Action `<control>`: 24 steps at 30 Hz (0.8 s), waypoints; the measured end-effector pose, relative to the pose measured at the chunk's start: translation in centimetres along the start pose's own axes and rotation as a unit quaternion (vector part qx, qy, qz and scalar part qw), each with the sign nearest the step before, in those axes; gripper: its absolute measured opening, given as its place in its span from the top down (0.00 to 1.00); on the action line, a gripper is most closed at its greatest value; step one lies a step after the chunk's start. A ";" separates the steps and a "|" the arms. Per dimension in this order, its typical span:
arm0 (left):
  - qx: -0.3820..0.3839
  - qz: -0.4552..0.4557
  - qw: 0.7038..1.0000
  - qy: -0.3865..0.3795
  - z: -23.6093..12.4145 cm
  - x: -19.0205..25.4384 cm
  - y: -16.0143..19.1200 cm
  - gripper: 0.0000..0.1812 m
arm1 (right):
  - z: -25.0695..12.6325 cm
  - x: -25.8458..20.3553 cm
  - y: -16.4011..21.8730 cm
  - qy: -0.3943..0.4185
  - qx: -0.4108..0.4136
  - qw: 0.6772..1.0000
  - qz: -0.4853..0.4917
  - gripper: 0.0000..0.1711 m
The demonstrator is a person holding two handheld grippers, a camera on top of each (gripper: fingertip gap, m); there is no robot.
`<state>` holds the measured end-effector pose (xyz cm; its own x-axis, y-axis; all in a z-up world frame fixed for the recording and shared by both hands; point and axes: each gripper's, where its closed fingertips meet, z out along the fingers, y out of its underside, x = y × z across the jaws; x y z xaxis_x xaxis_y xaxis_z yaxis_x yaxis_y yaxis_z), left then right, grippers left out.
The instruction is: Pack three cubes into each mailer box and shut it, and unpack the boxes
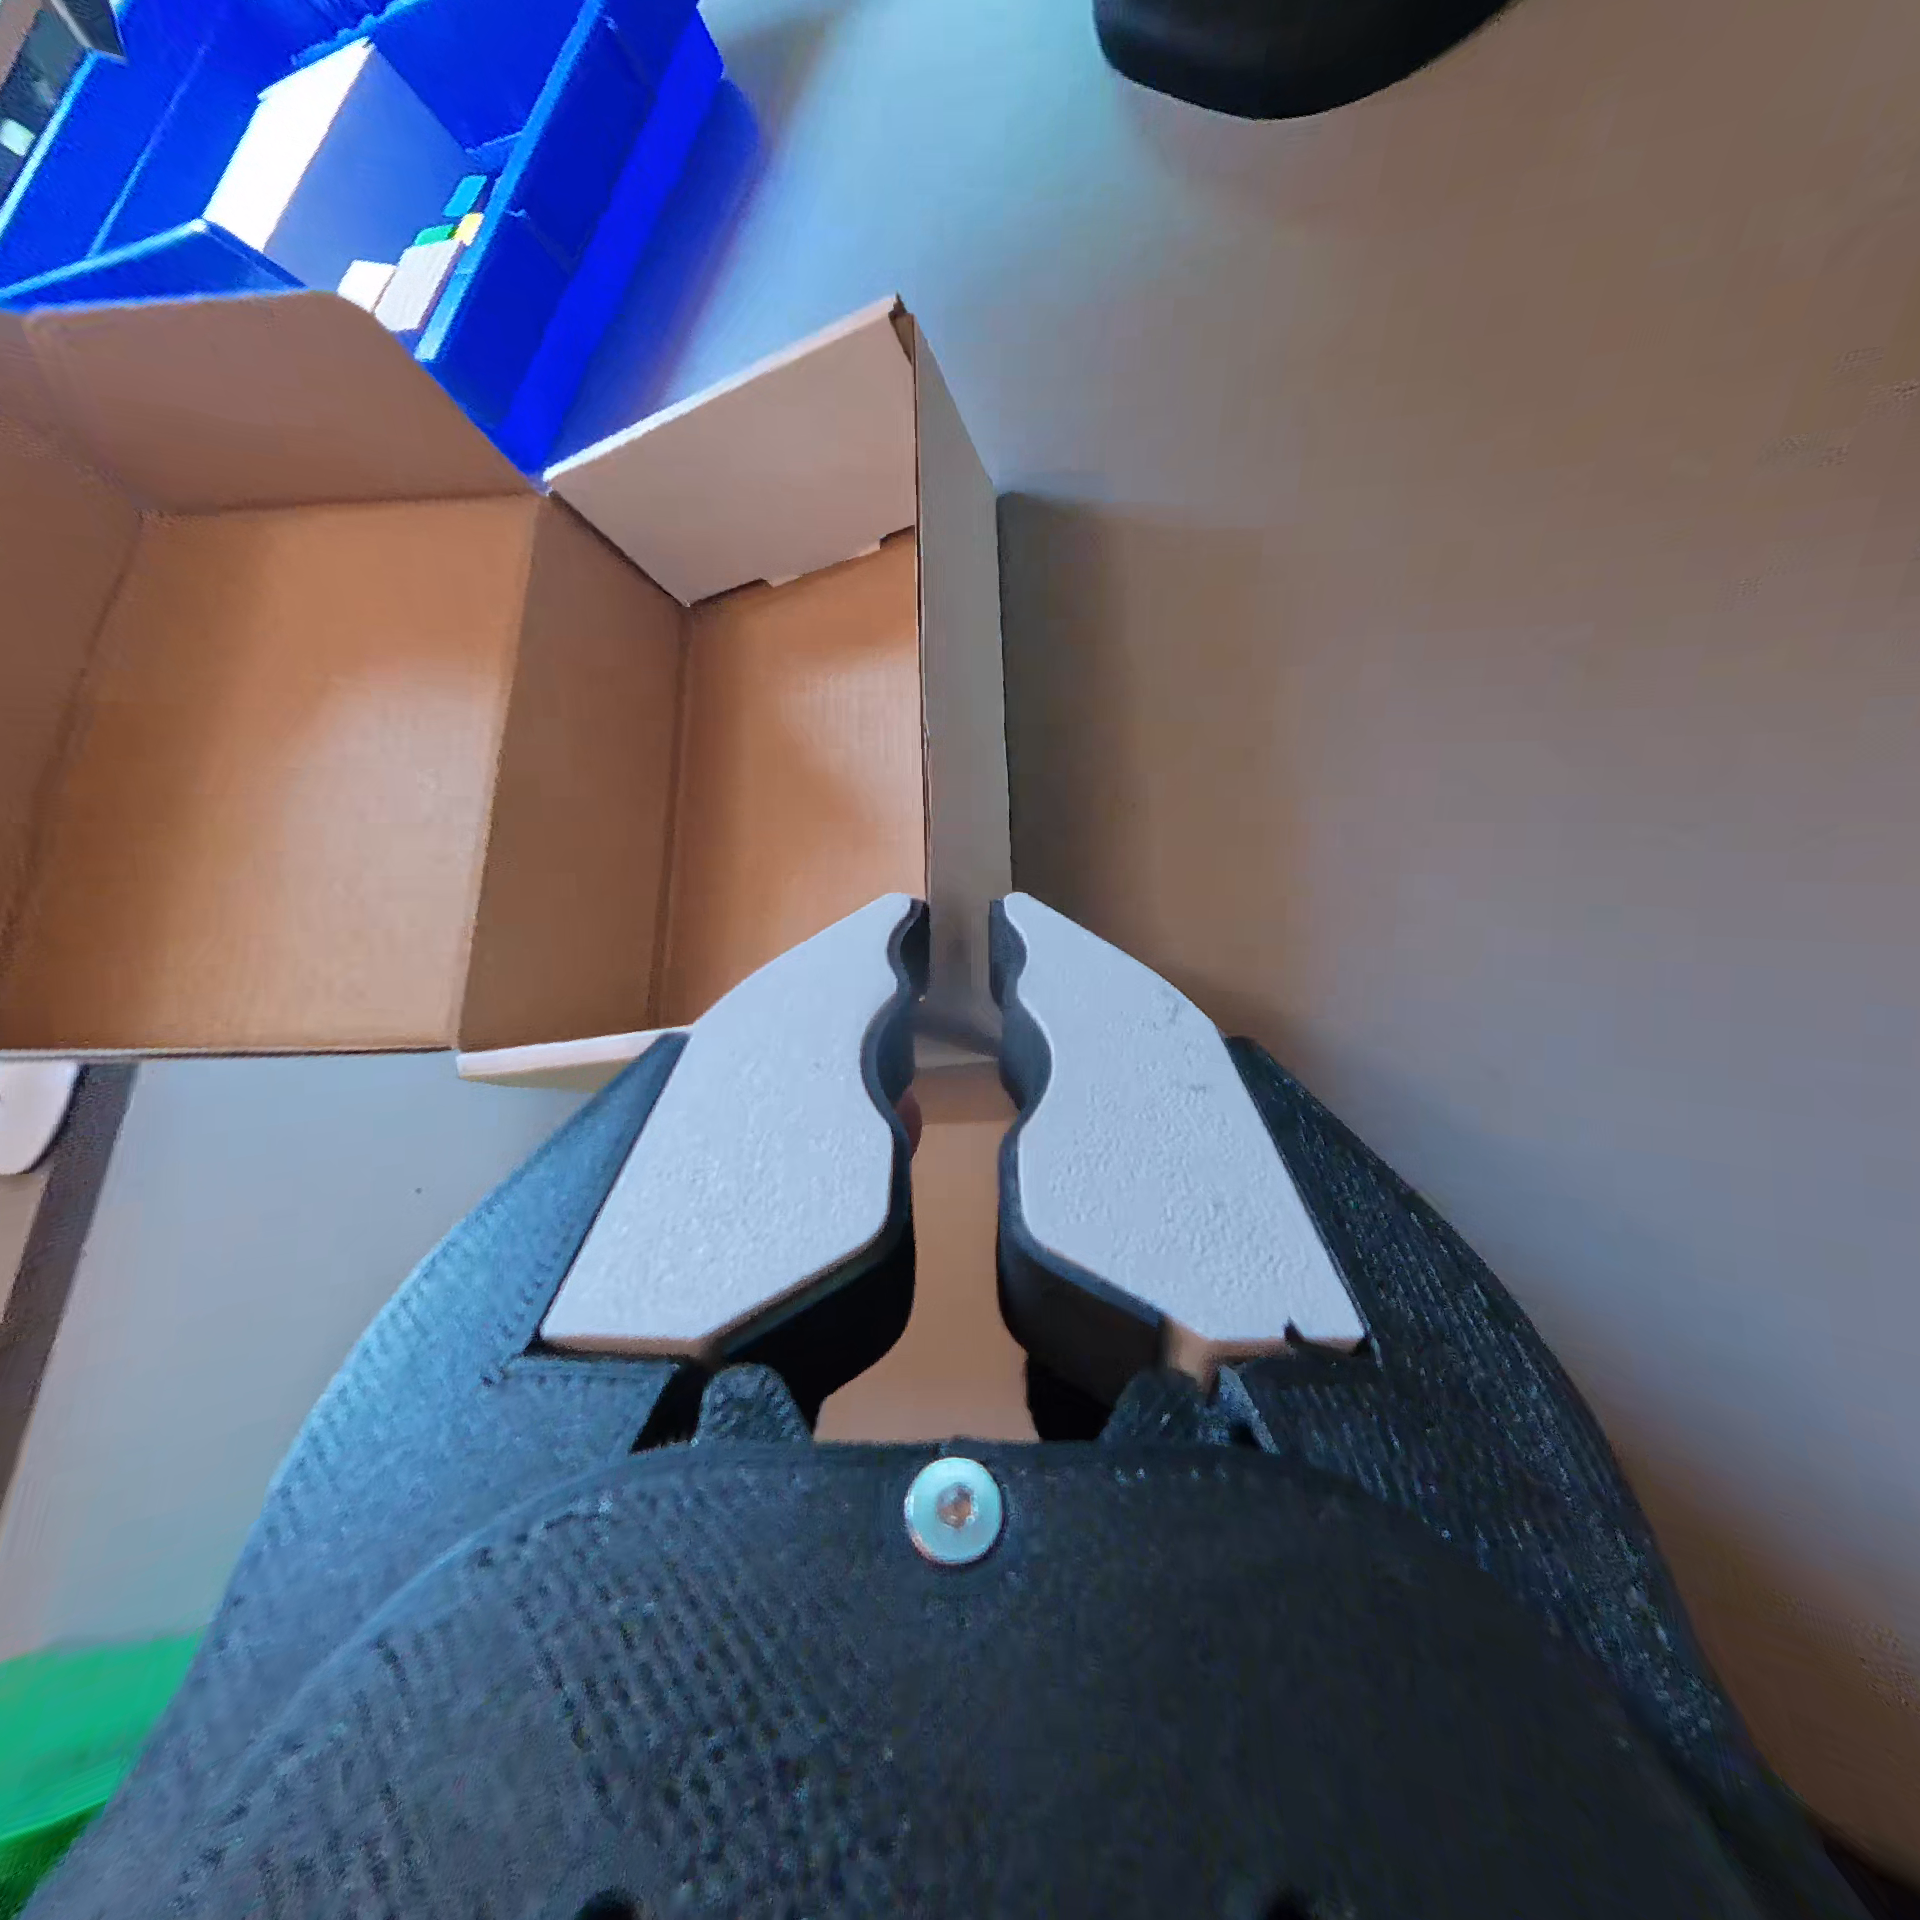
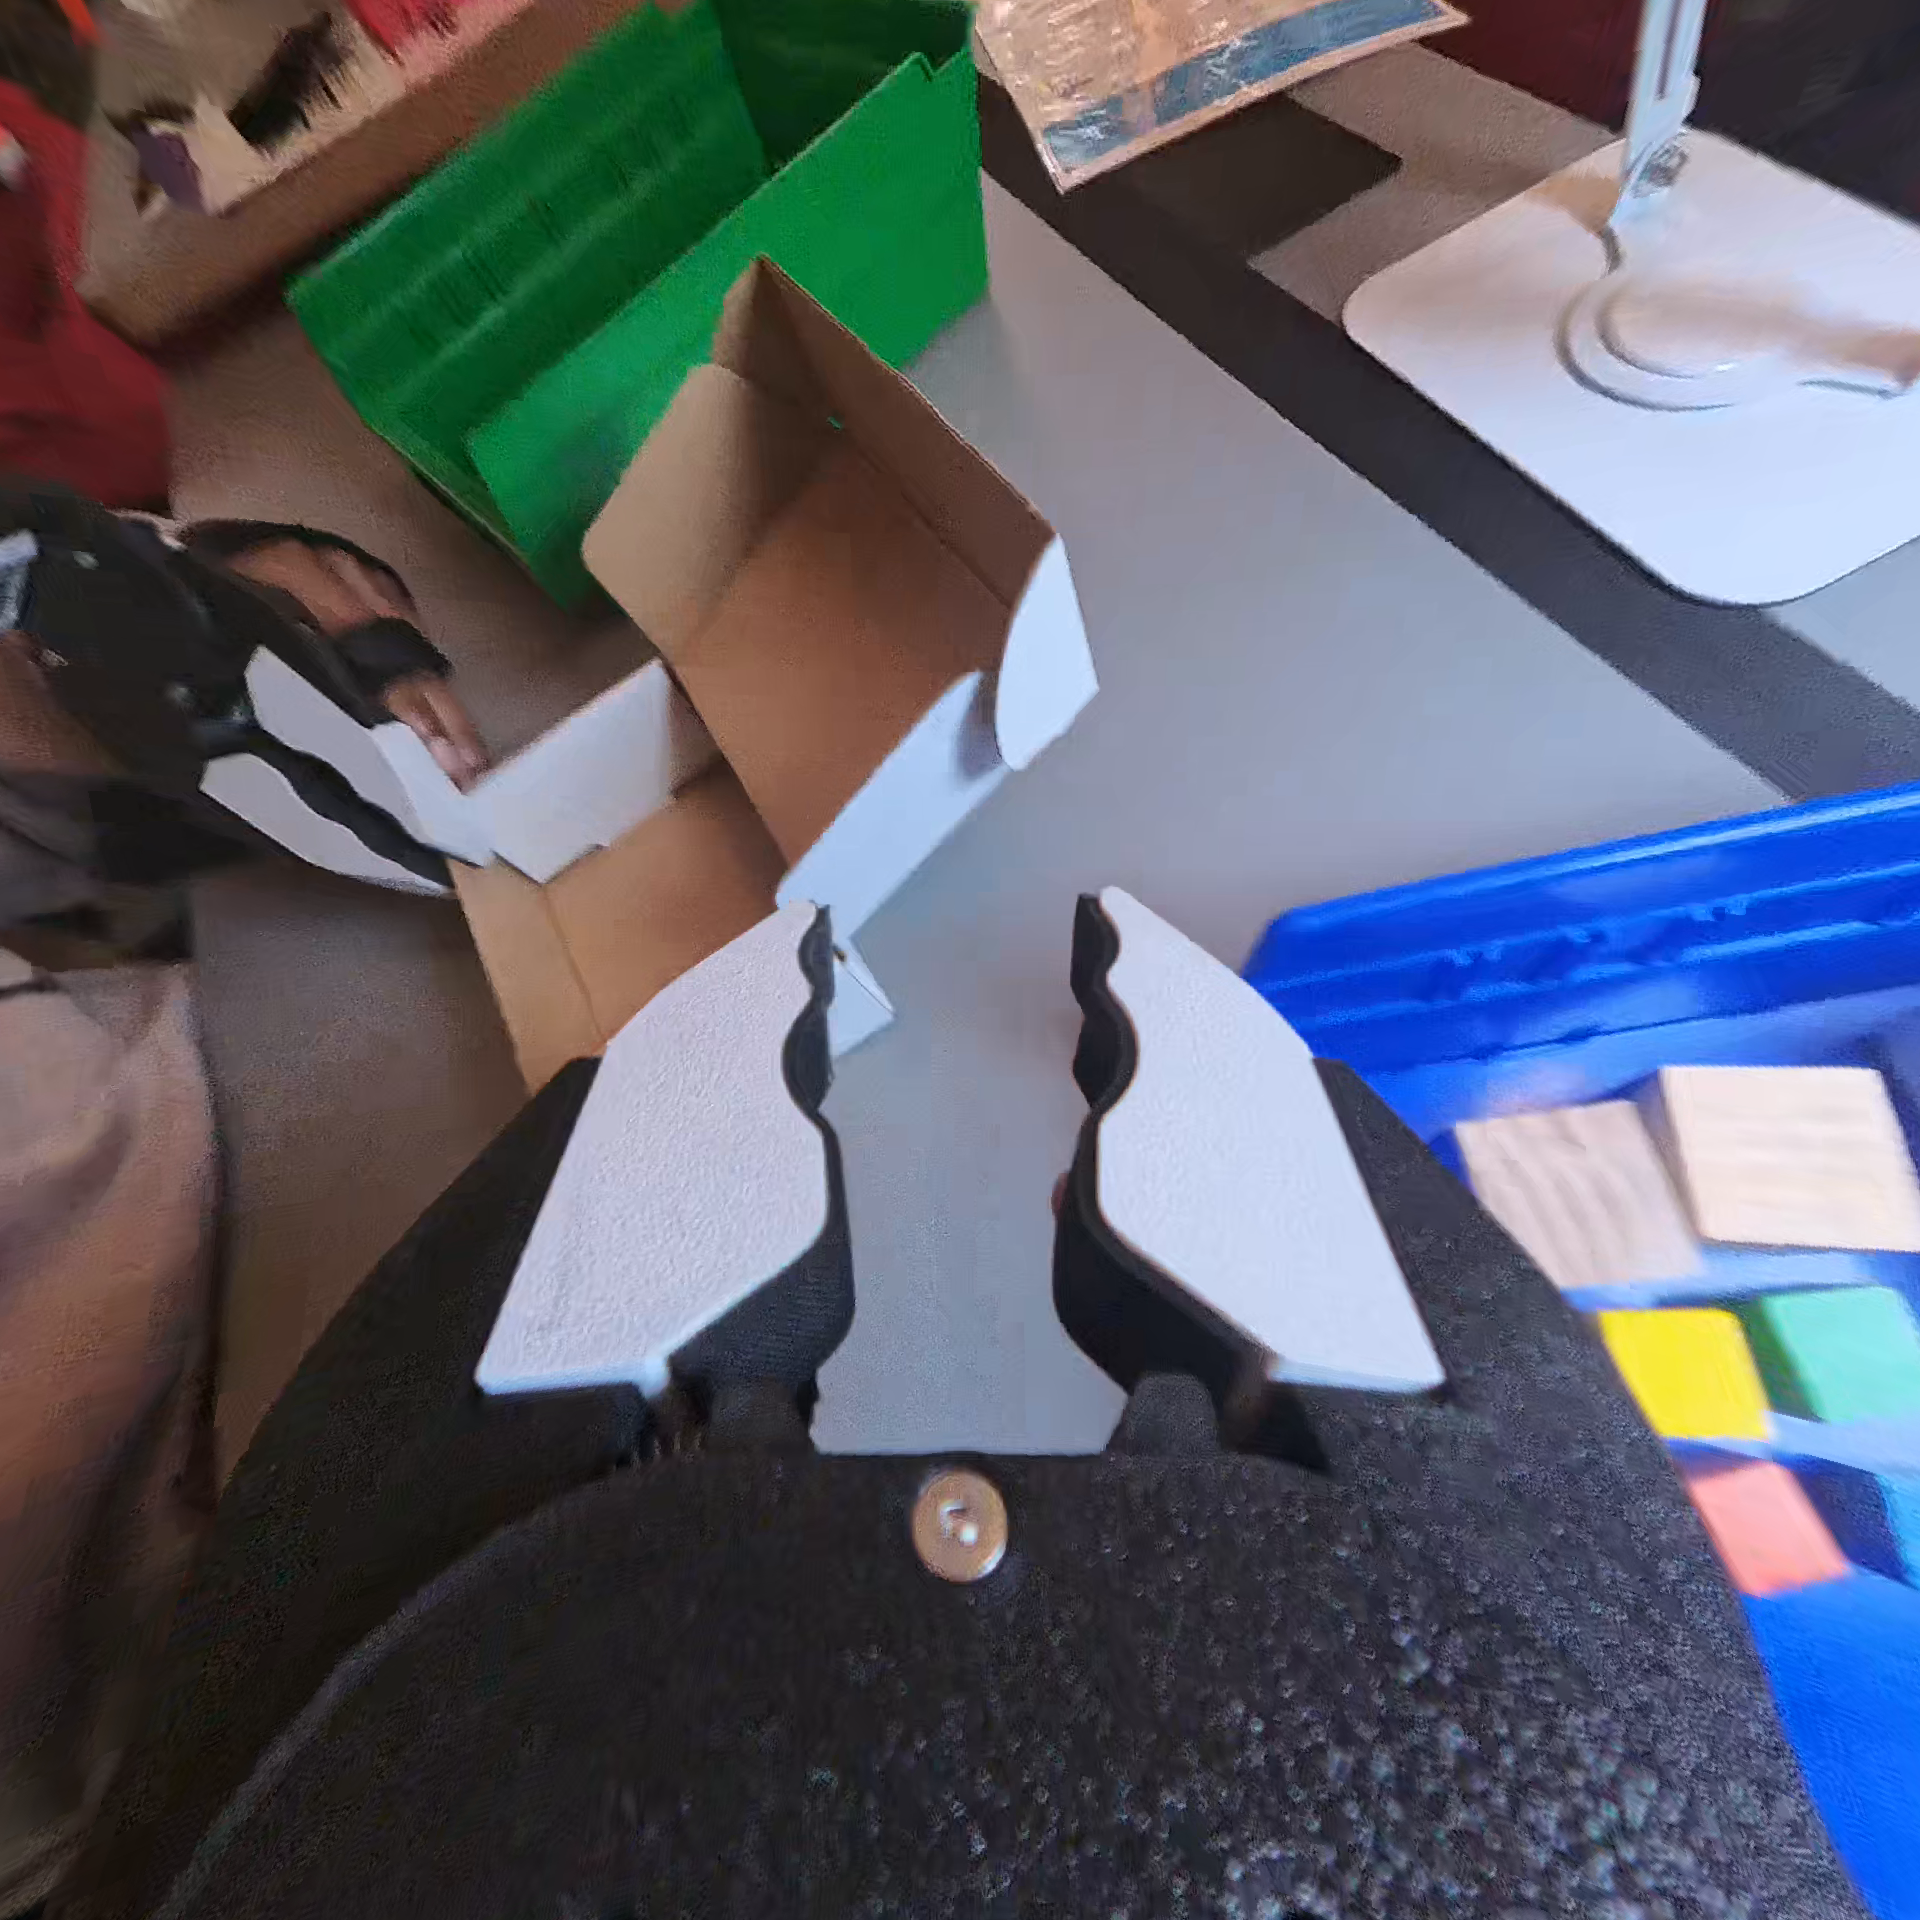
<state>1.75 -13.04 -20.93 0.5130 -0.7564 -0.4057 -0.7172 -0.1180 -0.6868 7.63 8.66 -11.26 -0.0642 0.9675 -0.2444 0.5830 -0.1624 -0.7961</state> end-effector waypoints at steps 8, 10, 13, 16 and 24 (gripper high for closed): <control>0.125 -0.200 0.969 0.067 -4.6 -2.5 -1.5 0.83 | 5.8 -3.2 1.7 0.016 0.027 0.997 0.072 0.76; 0.152 -0.293 0.943 -0.031 -5.7 -7.4 -1.1 0.82 | 5.9 -3.0 1.8 0.049 0.035 0.997 0.051 0.83; 0.160 -0.426 0.882 -0.123 -6.0 -12.1 0.4 0.85 | 5.7 -3.0 1.6 0.096 0.045 0.994 0.001 0.88; 0.137 -0.440 0.873 -0.158 -4.5 -13.2 0.6 0.85 | 5.3 -3.6 1.4 0.145 0.061 0.984 -0.079 0.91; 0.118 -0.308 0.931 -0.159 -3.0 -10.4 -1.5 0.89 | 4.1 -6.5 3.0 0.212 0.113 0.952 -0.191 0.92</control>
<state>-3.90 -6.92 -13.83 0.9331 -0.3587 -0.0242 -0.1373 -0.2933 -0.9461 6.53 1.12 -14.35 0.1235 0.9479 0.2937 0.3910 0.2255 -0.8923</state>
